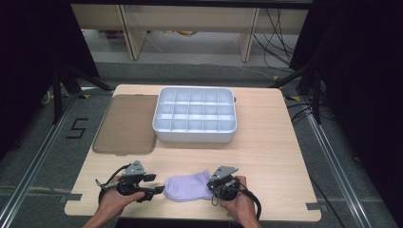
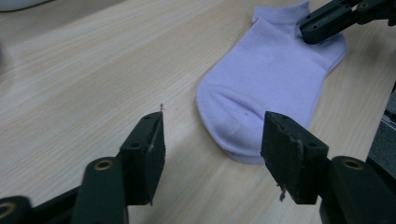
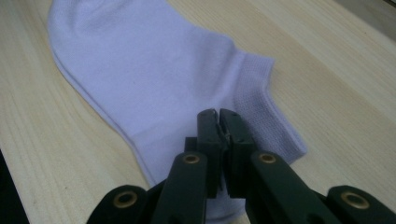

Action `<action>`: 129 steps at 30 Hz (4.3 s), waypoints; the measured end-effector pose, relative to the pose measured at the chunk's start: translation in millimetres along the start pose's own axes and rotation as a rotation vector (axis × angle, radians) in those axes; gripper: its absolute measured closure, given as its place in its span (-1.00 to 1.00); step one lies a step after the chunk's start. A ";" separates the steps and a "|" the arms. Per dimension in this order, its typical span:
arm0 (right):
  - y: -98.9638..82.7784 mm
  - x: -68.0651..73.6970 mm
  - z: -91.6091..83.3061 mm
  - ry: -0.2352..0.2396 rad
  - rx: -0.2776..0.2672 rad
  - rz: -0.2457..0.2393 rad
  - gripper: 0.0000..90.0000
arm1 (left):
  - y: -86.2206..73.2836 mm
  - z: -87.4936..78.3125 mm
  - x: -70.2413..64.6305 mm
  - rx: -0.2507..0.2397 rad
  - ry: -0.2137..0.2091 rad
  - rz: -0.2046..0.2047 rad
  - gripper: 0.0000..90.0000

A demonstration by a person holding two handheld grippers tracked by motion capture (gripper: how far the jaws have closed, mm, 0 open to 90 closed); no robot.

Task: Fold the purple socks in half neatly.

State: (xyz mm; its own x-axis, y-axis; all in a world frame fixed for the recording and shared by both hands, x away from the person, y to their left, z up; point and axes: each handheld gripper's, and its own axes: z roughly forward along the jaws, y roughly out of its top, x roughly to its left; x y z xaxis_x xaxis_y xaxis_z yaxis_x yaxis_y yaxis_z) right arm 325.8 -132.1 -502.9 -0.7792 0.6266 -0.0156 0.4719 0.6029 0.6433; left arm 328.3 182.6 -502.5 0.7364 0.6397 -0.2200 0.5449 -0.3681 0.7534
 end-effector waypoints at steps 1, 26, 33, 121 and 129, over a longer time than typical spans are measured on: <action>0.0 0.3 -0.7 -0.006 0.002 0.005 0.94 | 1.1 2.9 0.9 0.009 -0.005 0.020 -0.07; 12.1 17.2 -8.9 0.050 -0.076 -0.001 0.93 | 9.4 21.5 -15.8 0.062 -0.019 0.179 0.81; 18.3 39.9 15.7 0.123 0.010 -0.100 1.00 | 11.8 10.2 -12.3 0.028 -0.020 0.159 0.82; 17.3 -7.9 -12.5 0.087 -0.107 0.063 0.86 | 49.4 13.1 -19.9 -0.064 -0.147 0.047 0.38; 33.7 -0.8 -28.3 0.108 -0.176 0.055 0.93 | 17.8 34.6 -27.6 0.058 -0.161 0.116 0.76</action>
State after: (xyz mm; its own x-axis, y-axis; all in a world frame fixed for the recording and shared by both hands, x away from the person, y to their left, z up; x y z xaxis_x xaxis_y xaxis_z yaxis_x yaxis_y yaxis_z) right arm 330.7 -126.3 -459.6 -0.7983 0.5941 0.0992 0.4430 0.4675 0.7650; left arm 331.6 135.0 -504.5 0.8477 0.4765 -0.2331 0.4712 -0.4746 0.7435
